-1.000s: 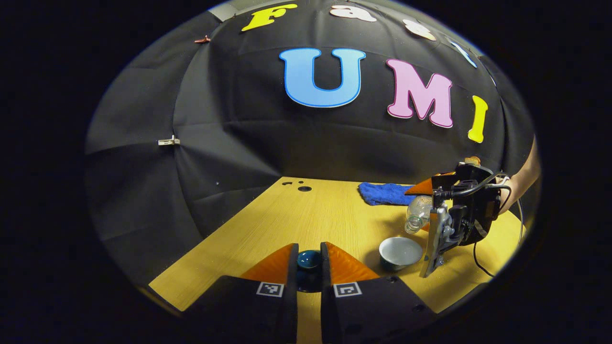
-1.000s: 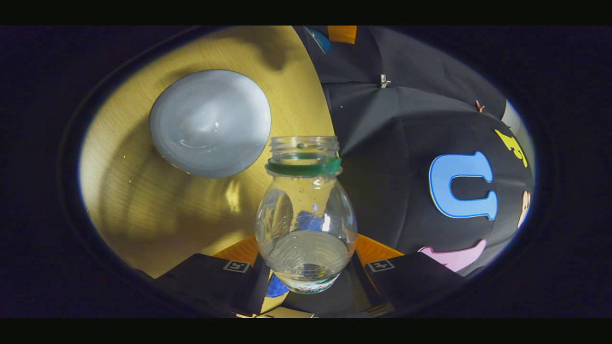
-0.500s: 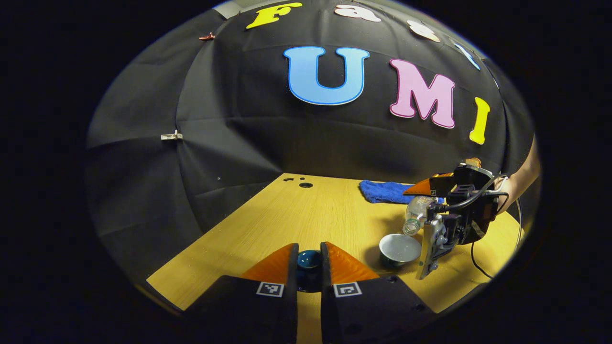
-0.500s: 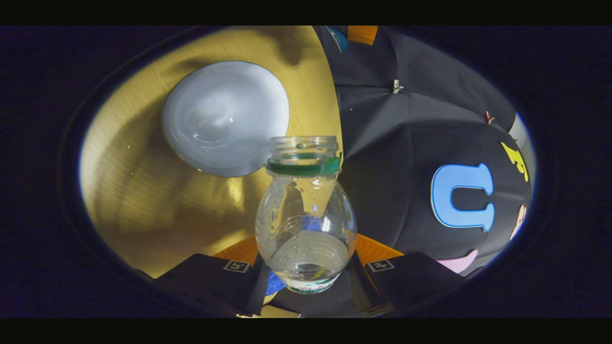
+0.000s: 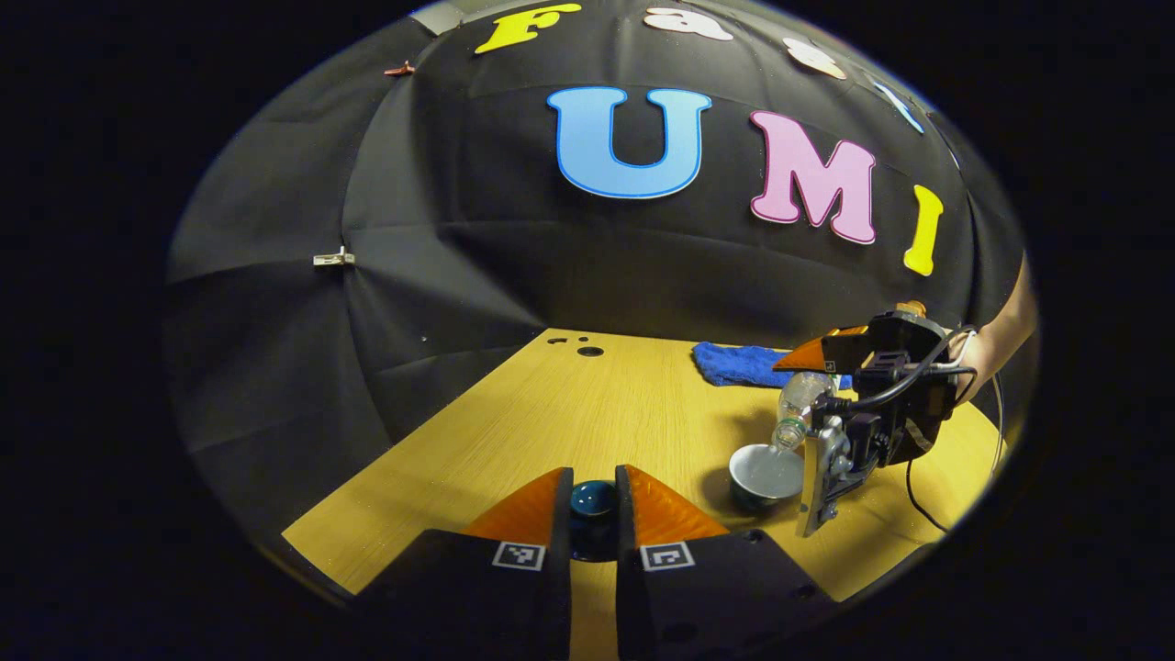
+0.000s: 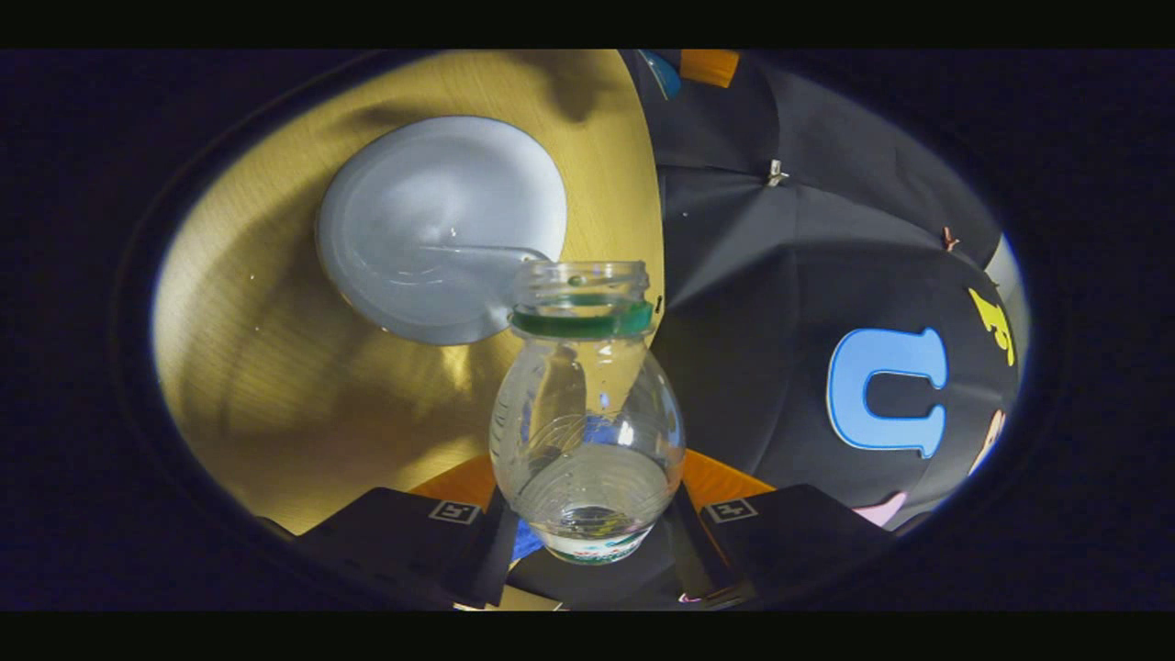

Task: Open the teacup lid with one hand, grasp the water bottle and pour water into the teacup with the other hand; after pouring, place the water bottle on the coaster and then close the teacup lid.

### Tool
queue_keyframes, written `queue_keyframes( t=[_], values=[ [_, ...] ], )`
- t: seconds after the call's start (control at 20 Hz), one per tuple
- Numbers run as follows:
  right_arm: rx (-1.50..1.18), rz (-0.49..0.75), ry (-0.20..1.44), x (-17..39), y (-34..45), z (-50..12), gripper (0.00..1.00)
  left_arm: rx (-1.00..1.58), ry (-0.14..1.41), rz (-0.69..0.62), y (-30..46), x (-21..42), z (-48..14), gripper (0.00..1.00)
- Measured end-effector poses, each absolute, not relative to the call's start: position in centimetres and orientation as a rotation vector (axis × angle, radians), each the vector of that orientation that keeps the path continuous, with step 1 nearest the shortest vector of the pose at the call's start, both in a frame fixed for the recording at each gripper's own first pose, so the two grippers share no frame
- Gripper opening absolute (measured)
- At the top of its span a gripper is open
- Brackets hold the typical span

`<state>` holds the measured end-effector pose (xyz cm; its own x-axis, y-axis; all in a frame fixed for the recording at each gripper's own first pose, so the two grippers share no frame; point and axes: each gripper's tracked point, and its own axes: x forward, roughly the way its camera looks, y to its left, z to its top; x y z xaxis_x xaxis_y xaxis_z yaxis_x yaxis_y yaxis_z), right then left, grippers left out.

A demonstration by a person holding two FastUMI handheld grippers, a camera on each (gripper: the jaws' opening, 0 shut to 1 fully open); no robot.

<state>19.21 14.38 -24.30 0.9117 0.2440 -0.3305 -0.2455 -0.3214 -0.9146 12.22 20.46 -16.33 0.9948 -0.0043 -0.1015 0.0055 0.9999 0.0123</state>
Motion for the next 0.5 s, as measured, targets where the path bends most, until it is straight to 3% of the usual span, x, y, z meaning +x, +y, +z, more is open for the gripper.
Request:
queue_keyframes(
  t=[0.5],
  values=[
    [-1.912,0.533,-0.004,19.22,14.33,-24.25,0.73,-0.004,0.104,0.012,20.68,11.63,-16.15,0.24]
  ],
)
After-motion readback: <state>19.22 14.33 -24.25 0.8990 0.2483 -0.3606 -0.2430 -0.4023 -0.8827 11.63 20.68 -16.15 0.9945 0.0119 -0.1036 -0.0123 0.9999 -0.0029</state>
